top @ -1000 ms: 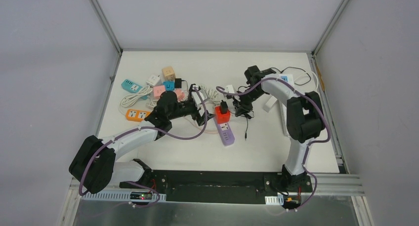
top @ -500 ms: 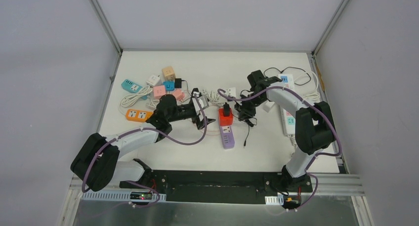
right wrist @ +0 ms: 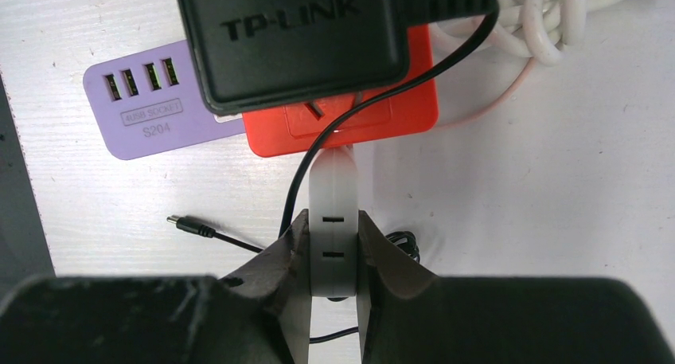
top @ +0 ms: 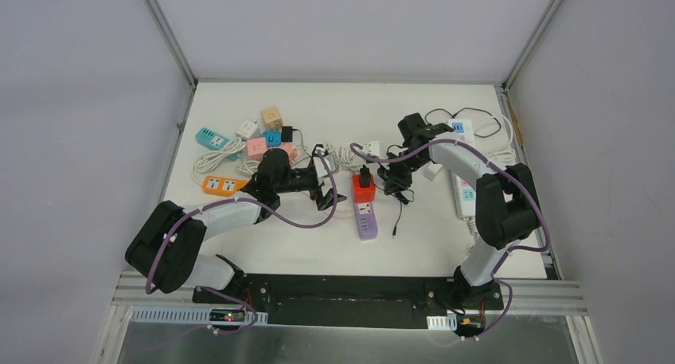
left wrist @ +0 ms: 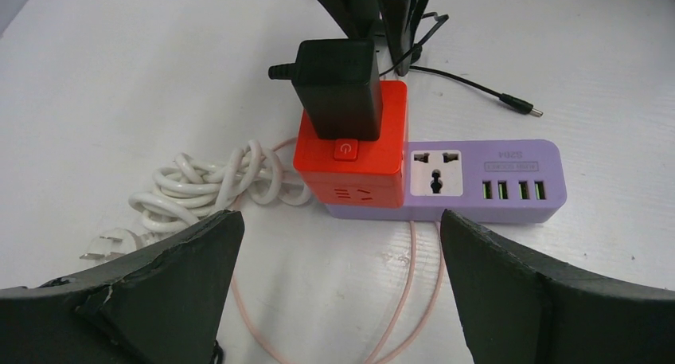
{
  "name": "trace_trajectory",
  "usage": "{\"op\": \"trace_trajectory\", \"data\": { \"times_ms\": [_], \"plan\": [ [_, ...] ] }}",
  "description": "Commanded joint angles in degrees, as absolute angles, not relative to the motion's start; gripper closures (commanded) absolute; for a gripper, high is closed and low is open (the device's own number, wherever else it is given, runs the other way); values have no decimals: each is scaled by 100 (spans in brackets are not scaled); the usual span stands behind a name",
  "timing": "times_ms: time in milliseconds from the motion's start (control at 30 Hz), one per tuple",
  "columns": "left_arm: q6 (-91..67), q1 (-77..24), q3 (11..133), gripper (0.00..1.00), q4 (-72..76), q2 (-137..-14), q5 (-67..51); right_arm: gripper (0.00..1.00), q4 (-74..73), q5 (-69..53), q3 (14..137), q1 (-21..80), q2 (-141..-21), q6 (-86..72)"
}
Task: Pull the plug off the socket
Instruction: Remove the plug from the socket.
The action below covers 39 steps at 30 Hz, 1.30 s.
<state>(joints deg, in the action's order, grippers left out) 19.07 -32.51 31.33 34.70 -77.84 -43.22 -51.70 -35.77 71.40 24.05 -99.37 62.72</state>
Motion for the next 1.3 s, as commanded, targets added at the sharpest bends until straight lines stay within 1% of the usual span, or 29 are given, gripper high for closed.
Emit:
{"op": "trace_trajectory", "data": {
  "times_ms": [0,133,233,400,500,700,833,967,1133,1267],
  "plan": [
    [1962,-3190,3428,1,3562,-7830,-4809,100,-5374,-3484,7240,2452,-9818,6127],
    [1962,-3190,3435,1,3787,-8013,-5007,100,-5355,-3498,7250,2452,-9776,6102],
    [1830,-3199,3456,1,4378,-8541,-5047,100,-5354,-3521,7250,2461,-9789,6091],
    [1108,-3199,3478,3,6451,-10007,-5034,100,-5357,-3507,7259,2491,-9817,6091],
    [781,-3199,3442,4,7492,-10497,-4888,100,-5354,-3505,7262,2496,-9817,6097],
    [631,-3216,3552,6,7608,-10626,-5043,100,-5366,-3501,7278,2521,-9856,6100],
    [362,-3225,3497,7,8102,-10657,-5189,100,-5365,-3490,7300,2531,-9879,6075],
    [313,-3340,3605,10,8122,-10738,-5243,100,-5368,-3522,7311,2536,-9883,6052],
    [190,-3401,3768,20,8121,-10932,-5379,100,-5365,-3514,7330,2551,-9896,6038],
    [168,-3435,3818,22,8128,-11012,-5500,100,-5368,-3512,7339,2565,-9896,6029]
  ]
}}
